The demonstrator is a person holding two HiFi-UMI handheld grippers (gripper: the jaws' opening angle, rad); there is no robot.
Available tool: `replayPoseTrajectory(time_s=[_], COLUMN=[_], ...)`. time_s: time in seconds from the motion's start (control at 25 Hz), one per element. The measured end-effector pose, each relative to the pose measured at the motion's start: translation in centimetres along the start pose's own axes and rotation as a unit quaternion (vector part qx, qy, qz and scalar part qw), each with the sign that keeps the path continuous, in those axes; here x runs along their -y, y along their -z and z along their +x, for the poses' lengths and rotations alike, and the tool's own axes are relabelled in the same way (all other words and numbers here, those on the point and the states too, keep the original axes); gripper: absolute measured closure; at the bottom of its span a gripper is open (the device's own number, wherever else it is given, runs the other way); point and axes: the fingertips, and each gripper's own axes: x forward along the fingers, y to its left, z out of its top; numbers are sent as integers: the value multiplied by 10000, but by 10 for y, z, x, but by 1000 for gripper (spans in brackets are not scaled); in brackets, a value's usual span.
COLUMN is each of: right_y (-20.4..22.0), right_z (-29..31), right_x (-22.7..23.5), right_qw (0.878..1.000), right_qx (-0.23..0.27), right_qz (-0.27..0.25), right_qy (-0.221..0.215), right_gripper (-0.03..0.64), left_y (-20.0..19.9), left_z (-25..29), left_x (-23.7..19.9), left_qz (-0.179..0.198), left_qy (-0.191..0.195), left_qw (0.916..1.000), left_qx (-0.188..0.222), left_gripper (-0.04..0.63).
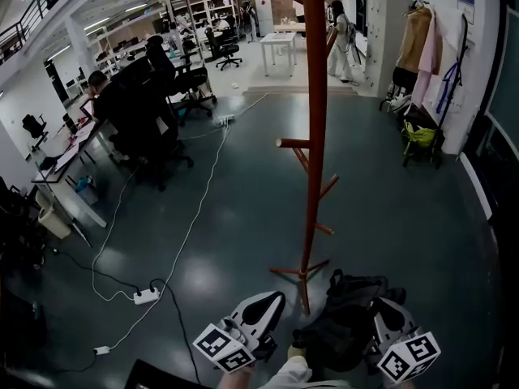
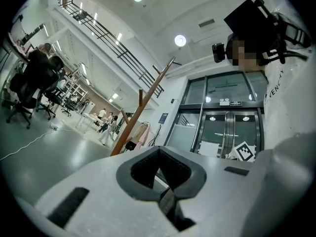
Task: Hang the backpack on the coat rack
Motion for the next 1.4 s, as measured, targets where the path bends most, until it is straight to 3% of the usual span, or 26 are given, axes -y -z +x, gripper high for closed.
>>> replayPoseTrajectory(time_s=[0.52,0.96,1.4], right_y=[-30,-28,-9], right_z=[114,221,282], right_x=[26,59,90], right_qw=[9999,9983,9932], right_qx=[-68,-508,-1005], right_qz=[-108,-268,-590], right_qy=[103,-45,50], right_gripper=[586,586,586], left_y=[13,25,49], left_z=[60,108,131], left_x=[-73,-138,-175], left_qz=[-288,-445,-592], left_qy=[119,-310,-468], left_qw=[9994,9985,9971], left_qx=[-142,-85,-17], left_gripper=[586,586,586])
